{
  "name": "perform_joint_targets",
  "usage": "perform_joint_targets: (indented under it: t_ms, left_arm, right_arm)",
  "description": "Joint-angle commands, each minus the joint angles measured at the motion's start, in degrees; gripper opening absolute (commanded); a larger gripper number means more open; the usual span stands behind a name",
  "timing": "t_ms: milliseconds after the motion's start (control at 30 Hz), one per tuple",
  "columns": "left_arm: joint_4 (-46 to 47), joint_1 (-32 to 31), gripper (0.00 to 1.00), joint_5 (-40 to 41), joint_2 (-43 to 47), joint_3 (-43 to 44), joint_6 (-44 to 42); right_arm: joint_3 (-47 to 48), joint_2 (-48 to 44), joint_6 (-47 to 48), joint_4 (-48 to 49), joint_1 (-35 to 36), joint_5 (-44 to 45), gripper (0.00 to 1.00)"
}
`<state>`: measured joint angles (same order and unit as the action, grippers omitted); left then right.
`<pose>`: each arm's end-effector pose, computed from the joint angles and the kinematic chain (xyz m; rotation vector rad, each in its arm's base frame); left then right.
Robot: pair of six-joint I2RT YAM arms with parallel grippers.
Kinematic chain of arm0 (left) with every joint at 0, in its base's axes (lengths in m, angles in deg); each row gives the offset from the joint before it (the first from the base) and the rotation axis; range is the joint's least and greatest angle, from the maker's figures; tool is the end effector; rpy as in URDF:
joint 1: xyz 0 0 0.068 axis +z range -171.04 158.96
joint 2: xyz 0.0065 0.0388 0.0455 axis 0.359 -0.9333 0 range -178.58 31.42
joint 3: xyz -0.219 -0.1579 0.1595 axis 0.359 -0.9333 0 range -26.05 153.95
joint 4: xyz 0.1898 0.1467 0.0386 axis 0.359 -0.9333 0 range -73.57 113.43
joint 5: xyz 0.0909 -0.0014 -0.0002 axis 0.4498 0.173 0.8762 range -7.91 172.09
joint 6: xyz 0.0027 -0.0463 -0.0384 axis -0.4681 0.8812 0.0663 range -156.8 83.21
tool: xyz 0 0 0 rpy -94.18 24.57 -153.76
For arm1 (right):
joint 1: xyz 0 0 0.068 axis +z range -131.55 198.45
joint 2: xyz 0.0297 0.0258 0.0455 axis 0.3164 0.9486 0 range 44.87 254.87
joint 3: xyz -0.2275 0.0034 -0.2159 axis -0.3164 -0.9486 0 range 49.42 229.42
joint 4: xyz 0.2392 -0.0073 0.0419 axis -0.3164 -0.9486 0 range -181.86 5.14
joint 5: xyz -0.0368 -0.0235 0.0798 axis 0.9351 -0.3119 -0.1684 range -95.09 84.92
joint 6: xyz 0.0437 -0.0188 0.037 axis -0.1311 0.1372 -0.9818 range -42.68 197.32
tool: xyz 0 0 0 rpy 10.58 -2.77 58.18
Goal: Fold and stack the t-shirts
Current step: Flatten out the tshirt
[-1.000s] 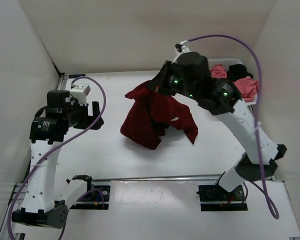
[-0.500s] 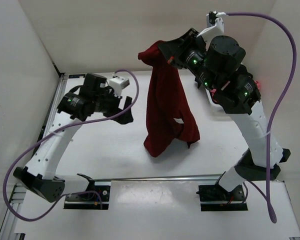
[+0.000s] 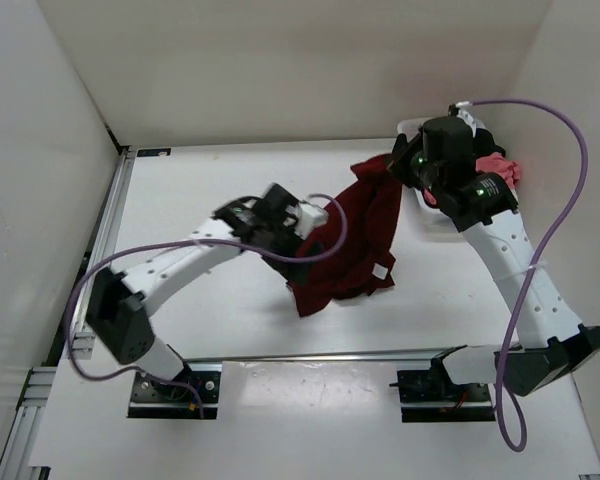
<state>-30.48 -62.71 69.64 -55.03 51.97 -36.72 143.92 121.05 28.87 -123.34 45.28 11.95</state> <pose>0.2081 -0.1981 0.3410 1.0346 2.5178 -0.5160 0.2303 0.1017 0.4982 0.5635 1.8696 0.5977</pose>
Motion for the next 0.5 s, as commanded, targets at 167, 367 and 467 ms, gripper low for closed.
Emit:
perform_joint_targets:
  t_ms: [167, 367, 467]
  left_arm:
    - [10.9, -2.5, 1.0, 21.2, -21.3, 5.6, -0.1]
    - [11.5, -3.7, 0.67, 19.1, -30.0, 10.8, -0.1]
    - [11.5, -4.2, 0.17, 19.1, -30.0, 10.8, -0.1]
  right_arm:
    - [-8.9, -4.7, 0.5, 2.3, -4.7, -10.1, 0.0]
    - [-12.4, -7.4, 1.3, 2.3, -7.0, -11.2, 0.0]
    - [-13.0, -8.9, 1.3, 2.3, -8.6, -11.8, 0.0]
